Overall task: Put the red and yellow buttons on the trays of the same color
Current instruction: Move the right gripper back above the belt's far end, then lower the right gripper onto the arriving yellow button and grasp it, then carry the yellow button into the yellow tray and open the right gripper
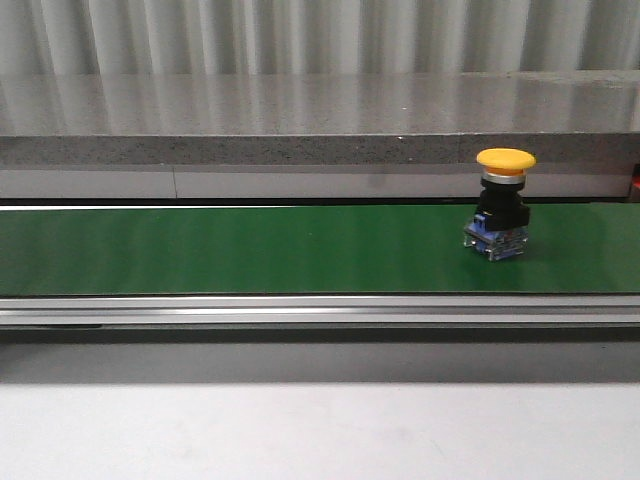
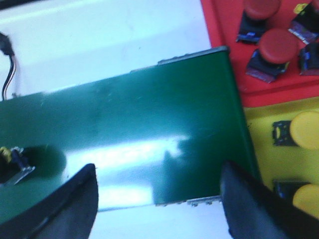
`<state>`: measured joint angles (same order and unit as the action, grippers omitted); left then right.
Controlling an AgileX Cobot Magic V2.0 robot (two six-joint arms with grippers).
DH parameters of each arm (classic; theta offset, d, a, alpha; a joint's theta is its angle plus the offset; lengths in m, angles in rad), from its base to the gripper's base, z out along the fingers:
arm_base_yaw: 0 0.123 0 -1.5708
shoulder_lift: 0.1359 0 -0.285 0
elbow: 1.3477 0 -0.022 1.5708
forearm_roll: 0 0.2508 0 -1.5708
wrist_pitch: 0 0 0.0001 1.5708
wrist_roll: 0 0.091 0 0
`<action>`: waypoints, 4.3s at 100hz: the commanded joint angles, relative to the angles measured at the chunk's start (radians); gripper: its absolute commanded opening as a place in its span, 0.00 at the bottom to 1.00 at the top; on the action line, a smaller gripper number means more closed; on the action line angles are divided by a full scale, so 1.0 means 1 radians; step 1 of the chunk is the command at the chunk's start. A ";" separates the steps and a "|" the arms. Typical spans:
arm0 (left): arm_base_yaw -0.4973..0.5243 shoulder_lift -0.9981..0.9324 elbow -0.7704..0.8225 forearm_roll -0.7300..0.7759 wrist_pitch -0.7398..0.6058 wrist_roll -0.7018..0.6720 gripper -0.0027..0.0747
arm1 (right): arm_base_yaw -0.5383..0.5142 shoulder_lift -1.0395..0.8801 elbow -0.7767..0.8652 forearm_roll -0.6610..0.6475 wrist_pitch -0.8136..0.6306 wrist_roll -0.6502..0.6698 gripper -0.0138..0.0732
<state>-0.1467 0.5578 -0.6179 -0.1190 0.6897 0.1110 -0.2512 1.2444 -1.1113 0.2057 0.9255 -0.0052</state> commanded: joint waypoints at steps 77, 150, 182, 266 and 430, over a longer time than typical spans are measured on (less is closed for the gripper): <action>-0.006 0.002 -0.027 -0.008 -0.067 0.002 0.01 | 0.305 0.016 -0.034 0.006 0.085 -0.157 0.76; -0.006 0.002 -0.027 -0.008 -0.067 0.002 0.01 | 0.305 0.251 -0.035 0.007 -0.184 -0.209 0.47; -0.006 0.002 -0.027 -0.008 -0.067 0.002 0.01 | 0.291 0.214 -0.033 0.006 -0.181 -0.100 0.32; -0.006 0.002 -0.027 -0.008 -0.067 0.002 0.01 | -0.315 -0.083 0.055 -0.040 -0.131 0.141 0.32; -0.006 0.002 -0.027 -0.008 -0.067 0.002 0.01 | -0.573 0.259 0.295 0.061 -0.524 0.212 0.56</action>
<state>-0.1467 0.5578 -0.6179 -0.1190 0.6897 0.1110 -0.8189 1.5326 -0.7988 0.2604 0.4377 0.2096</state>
